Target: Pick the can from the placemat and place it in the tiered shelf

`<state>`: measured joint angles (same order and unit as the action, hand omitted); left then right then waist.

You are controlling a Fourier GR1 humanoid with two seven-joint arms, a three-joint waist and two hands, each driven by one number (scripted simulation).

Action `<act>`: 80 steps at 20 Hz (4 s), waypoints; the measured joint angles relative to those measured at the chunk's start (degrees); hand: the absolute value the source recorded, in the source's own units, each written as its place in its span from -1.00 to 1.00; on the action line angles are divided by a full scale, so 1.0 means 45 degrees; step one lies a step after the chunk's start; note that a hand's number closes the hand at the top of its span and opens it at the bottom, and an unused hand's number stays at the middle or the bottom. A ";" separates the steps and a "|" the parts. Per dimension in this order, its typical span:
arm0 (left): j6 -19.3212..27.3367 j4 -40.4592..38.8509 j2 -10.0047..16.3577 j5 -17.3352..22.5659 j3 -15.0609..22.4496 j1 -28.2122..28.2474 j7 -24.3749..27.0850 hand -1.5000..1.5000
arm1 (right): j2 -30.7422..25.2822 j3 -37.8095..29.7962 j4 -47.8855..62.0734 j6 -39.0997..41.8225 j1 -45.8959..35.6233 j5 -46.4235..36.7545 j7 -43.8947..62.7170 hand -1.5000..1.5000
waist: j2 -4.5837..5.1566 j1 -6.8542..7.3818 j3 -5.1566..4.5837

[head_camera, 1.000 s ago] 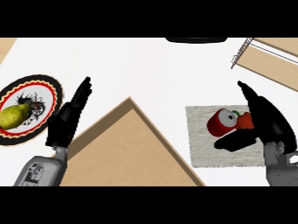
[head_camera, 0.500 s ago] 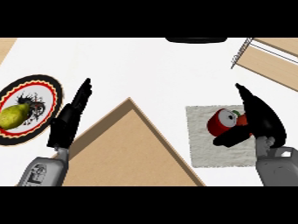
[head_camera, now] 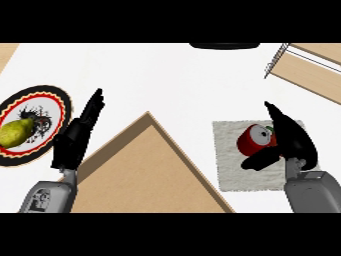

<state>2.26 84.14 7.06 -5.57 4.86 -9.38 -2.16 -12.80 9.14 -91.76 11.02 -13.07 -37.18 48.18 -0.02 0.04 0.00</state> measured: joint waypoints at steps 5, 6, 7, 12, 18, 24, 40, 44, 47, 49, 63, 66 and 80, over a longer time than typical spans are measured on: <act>-0.0170 -0.0689 -0.0165 -0.0100 -0.0362 -0.0461 0.0230 0.00 | 0.0461 -0.0162 0.0729 0.0023 -0.0182 -0.0413 -0.0494 1.00 | 0.0007 -0.0006 0.0001; -0.0127 -0.0420 -0.0211 -0.0173 -0.0305 -0.0323 0.0016 0.00 | 0.0436 -0.0199 0.0557 0.0194 -0.0033 -0.0373 -0.0516 1.00 | 0.0002 -0.0004 -0.0001; -0.0143 -0.0218 -0.0218 -0.0241 -0.0263 -0.0143 0.0013 0.00 | 0.0399 -0.0263 0.0536 0.0367 0.0014 -0.0332 -0.0620 1.00 | 0.0000 -0.0002 -0.0001; -0.0162 -0.0327 -0.0342 -0.0425 -0.0276 -0.0258 -0.0034 0.00 | 0.0311 0.0147 0.0657 0.0684 0.0065 -0.0960 -0.1073 1.00 | -0.0021 -0.0001 -0.0021; -0.0329 -0.0186 -0.0447 -0.0470 -0.0366 -0.0081 0.0092 0.00 | 0.0713 0.0338 0.0664 0.0416 -0.0043 -0.1914 -0.1153 1.00 | -0.0009 0.0005 -0.0010; -0.0547 -0.0401 -0.0448 -0.0454 -0.0319 -0.0342 0.0210 0.00 | 0.2232 0.0109 0.3605 -0.1548 -0.3091 -0.3246 0.1543 1.00 | 0.0096 0.0380 -0.0003; -0.0667 -0.0406 -0.0398 -0.0416 -0.0460 -0.0288 0.0186 0.00 | 0.2774 -0.0092 0.6501 -0.7534 -0.8421 -0.4771 0.2467 1.00 | 0.0023 0.0267 -0.0003; -0.0569 -0.0239 -0.0421 -0.0461 -0.0479 -0.0121 0.0047 0.00 | 0.2775 -0.0222 0.6131 -0.7389 -0.9139 -0.6145 0.3117 1.00 | -0.0043 0.0102 -0.0010; -0.0524 -0.0302 -0.0449 -0.0487 -0.0503 -0.0036 0.0142 0.00 | 0.2607 -0.0495 0.5745 -0.6911 -0.9660 -0.7165 0.3604 1.00 | -0.0065 -0.0002 -0.0013; -0.0492 -0.0259 -0.0467 -0.0508 -0.0499 0.0112 0.0332 0.00 | 0.2363 -0.0743 0.5495 -0.6590 -0.9989 -0.7790 0.3812 1.00 | -0.0075 -0.0034 -0.0012; -0.0715 -0.0369 -0.0253 -0.0395 -0.0797 -0.0098 0.0200 0.00 | 0.0689 -0.2871 0.4873 -0.4745 -1.1572 -1.0190 0.3642 1.00 | -0.0033 -0.0008 -0.0010; -0.0596 -0.0500 -0.0430 -0.0514 -0.0694 -0.0155 0.0333 0.00 | 0.0342 -0.3343 0.5377 -0.4777 -1.1840 -1.0492 0.3381 1.00 | -0.0003 0.0039 -0.0005; -0.0632 -0.0544 -0.0543 -0.0635 -0.0645 -0.0114 0.0479 0.00 | -0.1749 -0.4701 0.7354 -0.4977 -1.2489 -1.1087 0.2061 1.00 | 0.0018 0.0109 -0.0004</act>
<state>-0.59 81.69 4.62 -8.43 1.96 -9.90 -0.01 -20.67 -12.01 -58.66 -11.37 -69.27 -87.07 57.46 0.06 0.53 -0.02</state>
